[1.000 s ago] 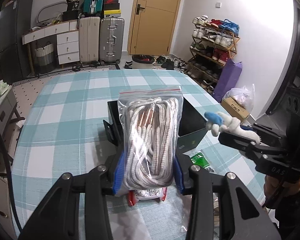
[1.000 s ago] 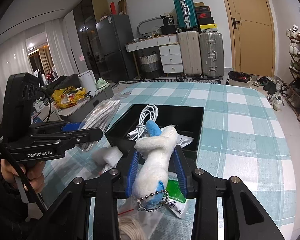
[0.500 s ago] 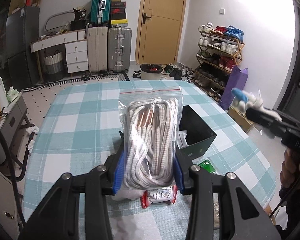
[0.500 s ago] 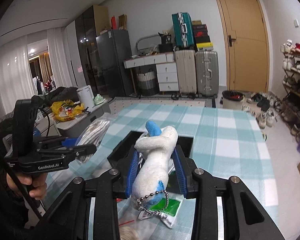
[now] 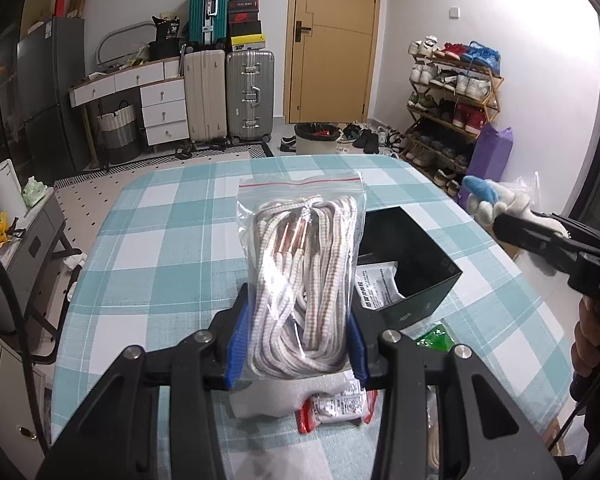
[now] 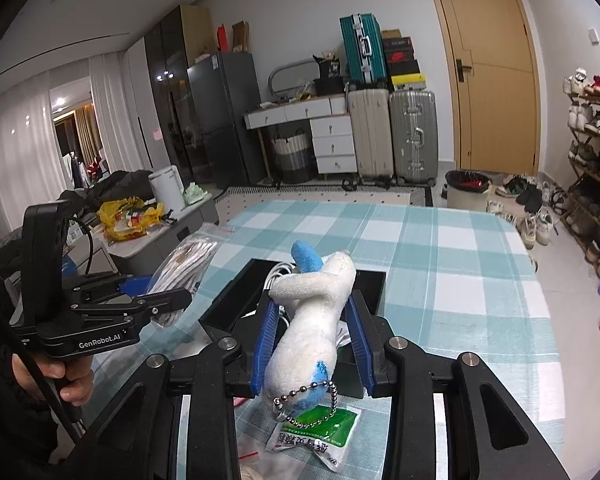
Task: Organize soft objects
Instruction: 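Move the rope bag and plush toy over the black box with both grippers, then release the rope bag with the left gripper while the right gripper releases the plush toy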
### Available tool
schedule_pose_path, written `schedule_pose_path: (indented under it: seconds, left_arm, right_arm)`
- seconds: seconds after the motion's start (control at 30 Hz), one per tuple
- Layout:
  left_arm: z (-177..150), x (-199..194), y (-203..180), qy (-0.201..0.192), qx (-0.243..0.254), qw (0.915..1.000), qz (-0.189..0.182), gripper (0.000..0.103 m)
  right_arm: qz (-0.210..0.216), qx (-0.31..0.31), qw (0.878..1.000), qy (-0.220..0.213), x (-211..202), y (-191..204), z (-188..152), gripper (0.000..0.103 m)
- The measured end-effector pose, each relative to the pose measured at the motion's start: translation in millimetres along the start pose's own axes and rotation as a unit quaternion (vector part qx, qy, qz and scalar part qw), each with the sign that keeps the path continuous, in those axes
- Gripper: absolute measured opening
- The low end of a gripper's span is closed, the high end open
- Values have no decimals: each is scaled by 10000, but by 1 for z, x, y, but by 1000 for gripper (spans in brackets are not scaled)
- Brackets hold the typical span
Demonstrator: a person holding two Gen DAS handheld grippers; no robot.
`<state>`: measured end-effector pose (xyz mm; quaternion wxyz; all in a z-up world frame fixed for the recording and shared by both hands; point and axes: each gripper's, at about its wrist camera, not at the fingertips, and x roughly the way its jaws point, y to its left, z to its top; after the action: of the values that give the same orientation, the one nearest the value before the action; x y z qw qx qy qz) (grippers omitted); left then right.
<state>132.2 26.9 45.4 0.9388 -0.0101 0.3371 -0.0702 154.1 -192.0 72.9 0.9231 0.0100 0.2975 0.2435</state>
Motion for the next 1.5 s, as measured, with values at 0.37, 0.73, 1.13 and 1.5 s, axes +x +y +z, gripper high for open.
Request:
schedule_pose_path:
  seconds: [0.37, 0.73, 1.13, 1.5]
  left_arm:
    - [9, 41, -9, 193, 12, 9997, 126, 40]
    - [20, 69, -26, 332, 284, 9990, 37, 41]
    - [15, 86, -35, 578, 520, 9969, -91, 46]
    - [11, 83, -31, 643, 759, 9947, -278, 53]
  right_arm:
    - [-20, 65, 9990, 437, 63, -9, -4, 35]
    - [-110, -106, 9971, 739, 105, -17, -6, 35]
    - [-45, -290, 9947, 987, 125, -22, -11, 37]
    - [45, -373, 9924, 1171, 121, -15, -13, 44]
